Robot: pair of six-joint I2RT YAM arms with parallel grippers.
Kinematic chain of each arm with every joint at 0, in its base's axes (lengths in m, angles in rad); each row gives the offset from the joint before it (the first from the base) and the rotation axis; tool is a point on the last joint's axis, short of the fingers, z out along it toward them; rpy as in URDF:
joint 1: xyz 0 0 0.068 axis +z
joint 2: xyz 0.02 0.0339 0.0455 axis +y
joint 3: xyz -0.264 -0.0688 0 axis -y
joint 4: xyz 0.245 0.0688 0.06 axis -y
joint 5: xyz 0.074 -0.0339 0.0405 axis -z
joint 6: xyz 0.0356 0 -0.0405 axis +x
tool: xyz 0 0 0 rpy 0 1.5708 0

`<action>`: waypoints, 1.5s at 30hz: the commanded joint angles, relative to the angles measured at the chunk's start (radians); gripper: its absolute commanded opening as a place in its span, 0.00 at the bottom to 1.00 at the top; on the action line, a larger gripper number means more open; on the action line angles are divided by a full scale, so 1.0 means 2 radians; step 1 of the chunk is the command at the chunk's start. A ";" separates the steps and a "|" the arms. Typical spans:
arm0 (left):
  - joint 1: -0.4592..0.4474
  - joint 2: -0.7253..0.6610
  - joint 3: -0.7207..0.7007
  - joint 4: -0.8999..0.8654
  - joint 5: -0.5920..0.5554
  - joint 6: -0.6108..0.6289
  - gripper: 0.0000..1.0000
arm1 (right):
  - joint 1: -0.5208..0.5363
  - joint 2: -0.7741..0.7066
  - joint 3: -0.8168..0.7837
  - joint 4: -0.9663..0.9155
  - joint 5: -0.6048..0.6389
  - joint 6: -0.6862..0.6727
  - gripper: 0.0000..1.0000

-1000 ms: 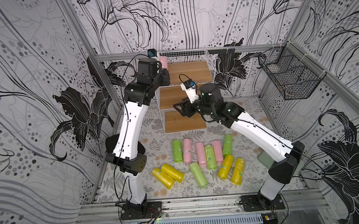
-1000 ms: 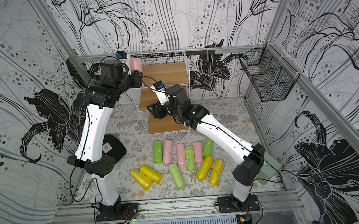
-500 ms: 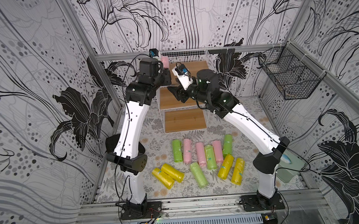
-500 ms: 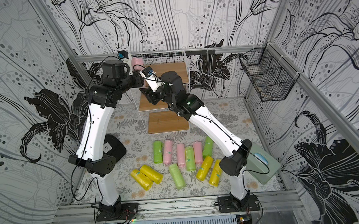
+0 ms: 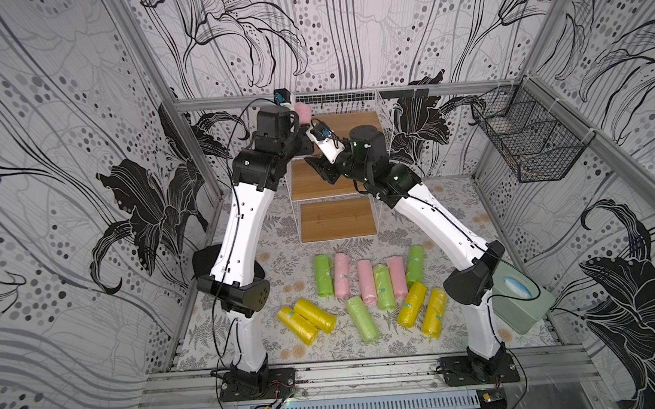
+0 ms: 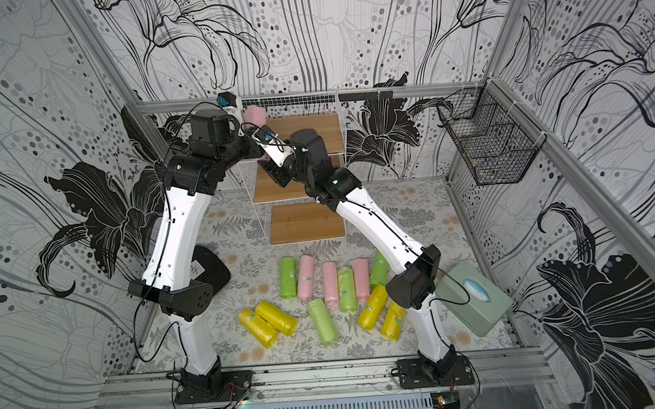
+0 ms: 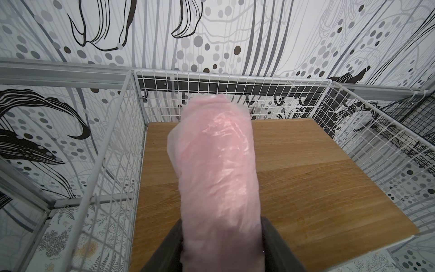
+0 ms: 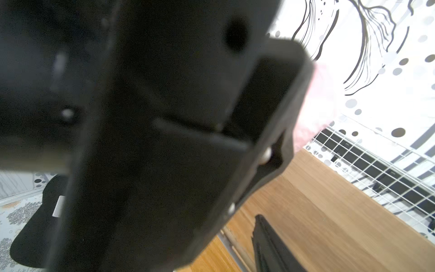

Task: Sort the rolls of trash bags by color and place them on the shelf
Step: Place the roll of trash bags on the shelf.

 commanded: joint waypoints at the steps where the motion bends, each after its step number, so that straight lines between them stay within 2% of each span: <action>1: 0.003 0.007 0.007 0.031 -0.001 0.001 0.52 | -0.003 0.016 0.029 0.009 0.001 0.002 0.54; 13: 0.004 0.003 0.005 0.046 -0.008 -0.007 0.54 | -0.016 0.053 0.082 -0.003 -0.002 0.019 0.52; 20: 0.003 -0.019 -0.010 0.071 0.006 -0.026 0.58 | -0.024 0.067 0.099 -0.008 -0.039 0.028 0.51; 30: 0.003 -0.062 -0.046 0.081 0.023 -0.048 0.61 | -0.029 0.086 0.128 -0.015 -0.060 0.051 0.51; 33: 0.003 -0.071 -0.049 0.078 0.023 -0.051 0.62 | -0.029 0.083 0.129 -0.016 -0.067 0.059 0.53; 36: 0.004 -0.088 -0.062 0.068 0.023 -0.058 0.64 | -0.028 0.070 0.127 -0.033 -0.068 0.061 0.60; 40: 0.003 -0.151 -0.156 0.086 0.028 -0.077 0.65 | -0.028 0.027 0.098 -0.057 -0.070 0.065 0.69; 45: 0.003 -0.264 -0.322 0.134 0.035 -0.105 0.65 | -0.028 -0.063 0.005 -0.083 -0.043 0.072 0.70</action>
